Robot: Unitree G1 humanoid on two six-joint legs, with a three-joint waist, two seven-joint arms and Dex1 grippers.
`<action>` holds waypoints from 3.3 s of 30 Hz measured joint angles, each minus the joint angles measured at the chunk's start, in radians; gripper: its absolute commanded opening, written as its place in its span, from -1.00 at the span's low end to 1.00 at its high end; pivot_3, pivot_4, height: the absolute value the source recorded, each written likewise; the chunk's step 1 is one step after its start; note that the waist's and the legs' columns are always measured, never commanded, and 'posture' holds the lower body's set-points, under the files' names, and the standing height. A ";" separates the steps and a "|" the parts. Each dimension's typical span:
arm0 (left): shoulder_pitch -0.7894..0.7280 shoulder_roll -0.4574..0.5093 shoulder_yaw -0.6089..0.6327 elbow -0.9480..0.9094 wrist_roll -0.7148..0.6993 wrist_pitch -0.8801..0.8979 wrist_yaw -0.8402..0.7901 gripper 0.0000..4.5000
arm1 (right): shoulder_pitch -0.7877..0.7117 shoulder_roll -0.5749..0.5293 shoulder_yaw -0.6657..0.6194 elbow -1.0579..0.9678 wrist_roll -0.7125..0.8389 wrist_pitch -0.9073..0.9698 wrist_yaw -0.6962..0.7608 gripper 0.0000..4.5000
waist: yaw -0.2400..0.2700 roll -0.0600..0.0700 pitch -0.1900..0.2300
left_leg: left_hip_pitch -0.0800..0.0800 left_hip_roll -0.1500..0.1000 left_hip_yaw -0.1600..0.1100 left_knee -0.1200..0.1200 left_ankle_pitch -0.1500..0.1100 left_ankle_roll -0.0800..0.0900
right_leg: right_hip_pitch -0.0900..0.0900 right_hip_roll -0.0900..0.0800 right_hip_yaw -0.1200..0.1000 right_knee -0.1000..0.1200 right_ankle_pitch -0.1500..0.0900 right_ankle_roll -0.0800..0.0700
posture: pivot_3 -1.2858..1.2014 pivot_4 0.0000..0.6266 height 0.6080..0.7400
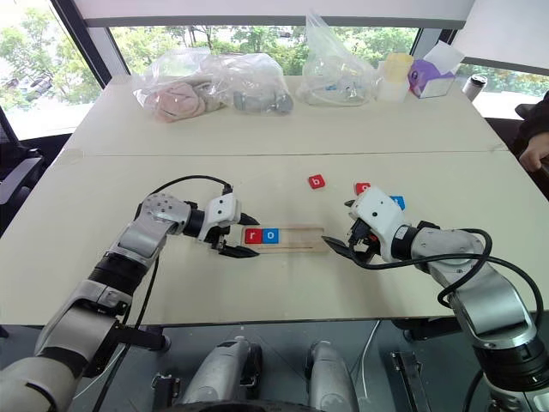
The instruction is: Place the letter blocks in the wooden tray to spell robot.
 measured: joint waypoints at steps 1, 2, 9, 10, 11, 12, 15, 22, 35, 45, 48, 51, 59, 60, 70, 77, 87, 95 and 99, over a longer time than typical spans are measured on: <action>0.001 0.000 0.000 -0.006 0.000 0.004 0.005 0.47 | 0.000 0.000 0.000 0.000 0.000 0.000 0.000 1.00 | 0.000 0.000 0.000 | 0.000 0.000 0.000 0.000 0.000 0.000 | 0.000 0.000 0.000 0.000 0.000 0.000 | 0.03 -0.52 0.77; 0.002 0.000 -0.001 -0.009 -0.001 0.011 0.007 0.47 | 0.000 0.000 0.000 0.000 0.000 0.000 0.000 1.00 | 0.000 0.000 0.000 | 0.000 0.000 0.000 0.000 0.000 0.000 | 0.000 0.000 0.000 0.000 0.000 0.000 | 0.03 -0.52 0.77; 0.017 -0.001 -0.001 -0.042 -0.003 0.041 0.030 0.47 | 0.001 0.000 0.000 0.000 -0.001 -0.004 0.000 1.00 | 0.000 0.000 0.000 | 0.000 0.000 0.000 0.000 0.000 0.000 | 0.000 0.000 0.000 0.000 0.000 0.000 | 0.03 -0.52 0.77; 0.020 -0.003 -0.001 -0.045 -0.003 0.042 0.034 0.47 | 0.001 0.000 0.000 0.000 -0.001 -0.005 0.000 1.00 | 0.000 0.000 0.000 | 0.000 0.000 0.000 0.000 0.000 0.000 | 0.000 0.000 0.000 0.000 0.000 0.000 | 0.03 -0.52 0.77; 0.024 -0.004 -0.001 -0.047 -0.003 0.042 0.036 0.47 | 0.001 0.000 0.000 0.000 -0.001 -0.005 0.000 1.00 | 0.000 0.000 0.000 | 0.000 0.000 0.000 0.000 0.000 0.000 | 0.000 0.000 0.000 0.000 0.000 0.000 | 0.03 -0.52 0.77; 0.028 -0.006 -0.001 -0.050 -0.003 0.042 0.040 0.47 | 0.001 0.000 0.000 0.000 -0.001 -0.006 0.000 1.00 | 0.000 0.000 0.000 | 0.000 0.000 0.000 0.000 0.000 0.000 | 0.000 -0.001 0.000 0.000 0.000 0.000 | 0.03 -0.52 0.77; 0.028 -0.008 -0.001 -0.054 -0.003 0.046 0.048 0.47 | 0.001 0.000 0.000 0.000 -0.002 -0.009 0.001 1.00 | 0.001 0.000 0.000 | 0.000 0.000 -0.001 0.000 0.000 0.000 | 0.000 -0.001 0.000 0.000 0.000 0.000 | 0.03 -0.52 0.77; 0.031 -0.009 -0.001 -0.062 -0.004 0.063 0.070 0.97 | 0.000 0.000 0.013 0.001 -0.003 -0.017 0.004 1.00 | -0.002 0.000 0.000 | 0.000 0.000 -0.001 0.000 0.000 0.000 | 0.000 -0.001 0.000 -0.001 0.000 0.000 | 0.03 -0.52 0.77; 0.069 0.011 0.010 -0.130 -0.042 0.115 0.077 0.97 | -0.005 0.000 0.019 0.004 -0.011 -0.017 0.012 1.00 | -0.004 0.000 0.000 | -0.001 0.000 -0.001 -0.002 0.000 0.000 | -0.002 -0.001 0.000 -0.001 0.000 0.000 | 0.03 -0.52 0.77; 0.078 0.057 0.055 -0.313 -0.112 0.238 0.110 0.97 | -0.045 0.013 0.038 0.015 0.001 -0.009 0.023 1.00 | -0.004 0.000 0.001 | -0.009 0.001 -0.001 -0.002 0.000 0.000 | -0.010 -0.001 0.000 -0.001 0.000 0.000 | 0.03 -0.52 0.77; 0.078 0.074 0.082 -0.365 -0.128 0.262 0.137 0.97 | -0.091 0.069 0.054 0.054 0.004 -0.008 0.011 1.00 | -0.006 0.000 0.001 | -0.010 0.001 -0.001 -0.002 0.000 0.000 | -0.011 -0.001 0.000 0.000 0.000 0.000 | 0.03 -0.52 0.77; 0.085 0.093 0.097 -0.430 -0.161 0.299 0.153 0.97 | -0.160 0.123 0.097 0.124 -0.020 0.000 -0.030 1.00 | -0.007 0.000 0.001 | -0.011 0.001 0.000 -0.002 0.000 0.000 | -0.012 0.000 -0.001 0.001 0.000 0.000 | 0.03 -0.52 0.77; 0.183 0.210 0.264 -0.638 -0.307 0.458 0.206 0.97 | -0.379 0.371 0.144 0.365 -0.116 0.092 -0.257 1.00 | -0.031 0.001 0.002 | -0.012 0.001 -0.001 -0.002 0.001 -0.002 | -0.014 0.001 -0.002 0.003 0.000 0.000 | 0.03 -0.52 0.77; 0.201 0.221 0.287 -0.657 -0.325 0.476 0.211 0.97 | -0.402 0.404 0.143 0.391 -0.126 0.104 -0.292 1.00 | -0.033 0.001 0.002 | -0.012 0.001 0.000 -0.002 0.001 -0.002 | -0.014 0.001 -0.002 0.003 0.000 0.000 | 0.03 -0.52 0.77; 0.318 0.308 0.476 -0.849 -0.531 0.607 0.274 0.97 | -0.565 0.599 0.082 0.696 -0.179 0.149 -0.515 1.00 | -0.038 0.002 0.002 | -0.012 0.000 -0.001 -0.002 0.002 -0.004 | -0.013 0.004 -0.002 0.004 0.000 0.000 | 0.03 -0.52 0.77; 0.321 0.325 0.478 -0.873 -0.570 0.609 0.327 0.97 | -0.595 0.635 0.083 0.829 -0.193 0.108 -0.527 1.00 | -0.057 0.002 0.003 | -0.011 0.001 -0.001 -0.002 0.003 -0.005 | -0.013 0.006 -0.002 0.005 0.002 0.003 | 0.03 -0.52 0.77; 0.347 0.325 0.470 -0.885 -0.579 0.590 0.378 0.97 | -0.648 0.661 0.069 0.978 -0.199 0.020 -0.531 1.00 | -0.061 0.002 0.003 | -0.010 0.002 -0.001 -0.002 0.004 -0.006 | -0.013 0.006 -0.002 0.006 0.002 0.004 | 0.03 -0.52 0.77; 0.361 0.326 0.438 -0.890 -0.578 0.577 0.396 1.00 | -0.674 0.676 0.067 1.050 -0.221 -0.039 -0.542 0.65 | -0.061 0.002 0.003 | -0.010 0.002 -0.001 -0.002 0.004 -0.006 | -0.013 0.006 -0.001 0.007 0.002 0.004 | 0.03 -0.52 0.77; 0.361 0.326 0.430 -0.890 -0.575 0.561 0.400 1.00 | -0.674 0.679 0.064 1.050 -0.228 -0.037 -0.552 -0.25 | -0.061 0.002 0.003 | -0.010 0.002 -0.001 -0.002 0.004 -0.006 | -0.013 0.007 -0.001 0.007 0.002 0.004 | 0.03 -0.52 0.77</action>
